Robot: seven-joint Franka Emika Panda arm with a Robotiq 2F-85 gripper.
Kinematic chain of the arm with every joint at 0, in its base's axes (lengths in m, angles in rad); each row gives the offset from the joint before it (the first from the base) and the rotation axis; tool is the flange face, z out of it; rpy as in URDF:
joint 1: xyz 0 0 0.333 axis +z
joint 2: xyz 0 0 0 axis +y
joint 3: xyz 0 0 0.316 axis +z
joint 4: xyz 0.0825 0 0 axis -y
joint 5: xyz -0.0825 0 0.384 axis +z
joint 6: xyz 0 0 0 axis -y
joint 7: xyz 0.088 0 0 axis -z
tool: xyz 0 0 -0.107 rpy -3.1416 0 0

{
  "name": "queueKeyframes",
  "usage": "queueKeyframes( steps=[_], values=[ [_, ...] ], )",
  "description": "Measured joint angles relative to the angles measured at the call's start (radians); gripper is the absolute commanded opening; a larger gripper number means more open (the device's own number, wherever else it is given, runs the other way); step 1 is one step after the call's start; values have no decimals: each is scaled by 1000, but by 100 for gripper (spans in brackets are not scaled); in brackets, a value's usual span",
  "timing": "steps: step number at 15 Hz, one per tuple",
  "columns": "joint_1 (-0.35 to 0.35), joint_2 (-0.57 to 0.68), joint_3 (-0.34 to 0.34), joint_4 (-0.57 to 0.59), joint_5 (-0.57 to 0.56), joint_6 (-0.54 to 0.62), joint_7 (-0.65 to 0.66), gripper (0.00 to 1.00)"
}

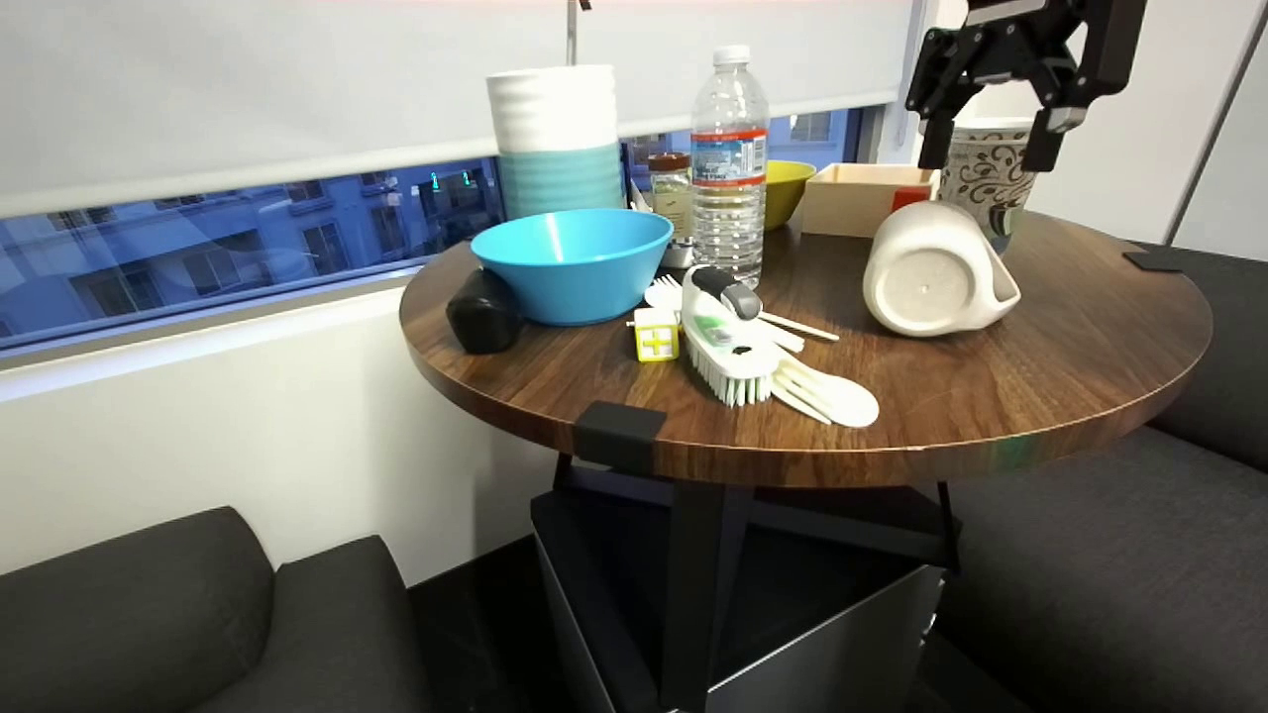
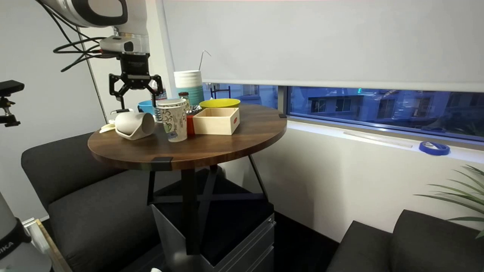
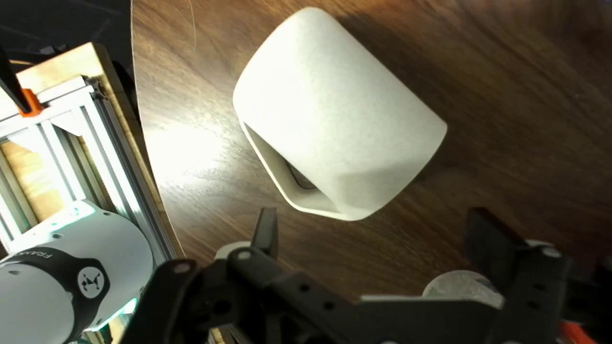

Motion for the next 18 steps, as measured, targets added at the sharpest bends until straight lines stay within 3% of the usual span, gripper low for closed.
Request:
queueKeyframes(
  steps=[10,18],
  values=[
    [-50,75,-2,-1,44,-44,58,100],
    [-50,125,-22,0,162,-44,48,100]
  ],
)
